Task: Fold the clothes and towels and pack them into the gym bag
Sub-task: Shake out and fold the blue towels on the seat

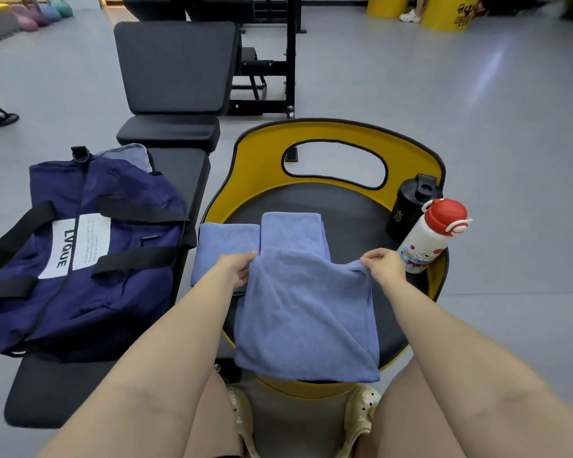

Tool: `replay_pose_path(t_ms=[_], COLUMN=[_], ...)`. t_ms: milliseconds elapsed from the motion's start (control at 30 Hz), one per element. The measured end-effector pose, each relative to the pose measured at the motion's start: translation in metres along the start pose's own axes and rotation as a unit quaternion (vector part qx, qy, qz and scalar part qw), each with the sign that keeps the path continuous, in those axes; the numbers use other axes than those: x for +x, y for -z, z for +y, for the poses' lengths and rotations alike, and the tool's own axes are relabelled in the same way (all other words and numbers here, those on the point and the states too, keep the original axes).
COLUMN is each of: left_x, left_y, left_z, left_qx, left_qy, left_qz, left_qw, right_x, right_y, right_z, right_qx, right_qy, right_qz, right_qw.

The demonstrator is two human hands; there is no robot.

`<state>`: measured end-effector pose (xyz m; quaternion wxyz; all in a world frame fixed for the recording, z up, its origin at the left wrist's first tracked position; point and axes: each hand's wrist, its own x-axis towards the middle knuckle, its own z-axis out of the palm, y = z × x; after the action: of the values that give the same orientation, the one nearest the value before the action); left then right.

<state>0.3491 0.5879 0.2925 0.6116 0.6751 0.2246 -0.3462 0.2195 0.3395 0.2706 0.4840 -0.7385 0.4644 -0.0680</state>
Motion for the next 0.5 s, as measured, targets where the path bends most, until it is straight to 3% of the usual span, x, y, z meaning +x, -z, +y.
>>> replay_pose_path(t_ms=[333, 500], left_x=[-0.066, -0.099], left_y=[0.017, 0.026], left_z=[0.014, 0.018], left_qx=[-0.067, -0.034], left_qy=[-0.032, -0.036], left_qz=[-0.046, -0.072], left_qw=[0.996, 0.996], right_x=[-0.044, -0.064], right_y=[0.039, 0.059], right_z=[-0.025, -0.039], right_qx=[0.088, 0.111], right_qy=[0.069, 0.091], right_qz=[0.018, 0.025], right_qw=[0.994, 0.989])
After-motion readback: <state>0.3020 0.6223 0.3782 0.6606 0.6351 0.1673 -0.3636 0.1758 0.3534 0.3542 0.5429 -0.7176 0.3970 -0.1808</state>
